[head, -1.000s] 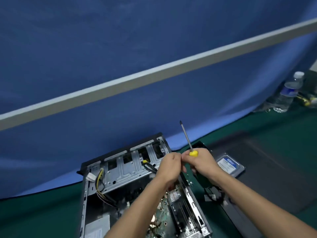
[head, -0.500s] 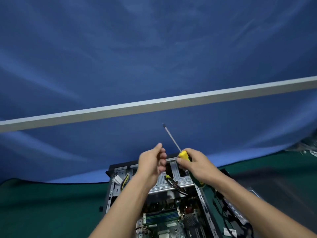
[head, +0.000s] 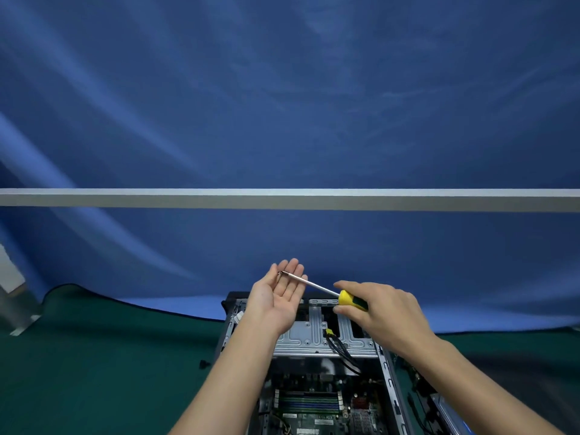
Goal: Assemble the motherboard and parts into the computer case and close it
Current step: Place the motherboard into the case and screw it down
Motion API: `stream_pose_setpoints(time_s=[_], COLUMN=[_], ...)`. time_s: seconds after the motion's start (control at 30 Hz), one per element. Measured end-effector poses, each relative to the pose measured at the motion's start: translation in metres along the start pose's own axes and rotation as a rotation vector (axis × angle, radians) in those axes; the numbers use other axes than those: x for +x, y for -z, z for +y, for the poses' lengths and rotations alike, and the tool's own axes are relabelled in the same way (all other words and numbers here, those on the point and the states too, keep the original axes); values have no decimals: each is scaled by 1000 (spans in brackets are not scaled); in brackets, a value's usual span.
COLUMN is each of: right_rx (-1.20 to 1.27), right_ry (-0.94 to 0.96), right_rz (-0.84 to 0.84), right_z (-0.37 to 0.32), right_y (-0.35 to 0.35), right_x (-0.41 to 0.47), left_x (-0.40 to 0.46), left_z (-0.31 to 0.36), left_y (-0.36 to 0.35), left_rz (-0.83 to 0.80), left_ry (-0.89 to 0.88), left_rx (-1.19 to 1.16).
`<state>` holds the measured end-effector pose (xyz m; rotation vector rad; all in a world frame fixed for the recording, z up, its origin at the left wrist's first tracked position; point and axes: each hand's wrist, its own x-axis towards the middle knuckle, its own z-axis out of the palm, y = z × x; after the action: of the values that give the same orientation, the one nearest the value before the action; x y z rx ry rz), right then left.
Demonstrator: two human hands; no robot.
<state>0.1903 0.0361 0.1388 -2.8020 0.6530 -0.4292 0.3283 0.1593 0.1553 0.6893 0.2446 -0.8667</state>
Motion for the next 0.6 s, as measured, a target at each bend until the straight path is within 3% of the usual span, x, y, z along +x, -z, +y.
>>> stream_pose_setpoints(time_s=[0.33, 0.6], right_rx=[-88, -186], right_ry=[41, 64], right_rz=[-11, -171], right_z=[-4, -12], right_y=[3, 8], right_x=[-2, -9], left_x=[9, 18], left_z=[-11, -35], left_y=[14, 32], left_rz=[-24, 49], left_ry=[-47, -10], left_rx=[13, -34])
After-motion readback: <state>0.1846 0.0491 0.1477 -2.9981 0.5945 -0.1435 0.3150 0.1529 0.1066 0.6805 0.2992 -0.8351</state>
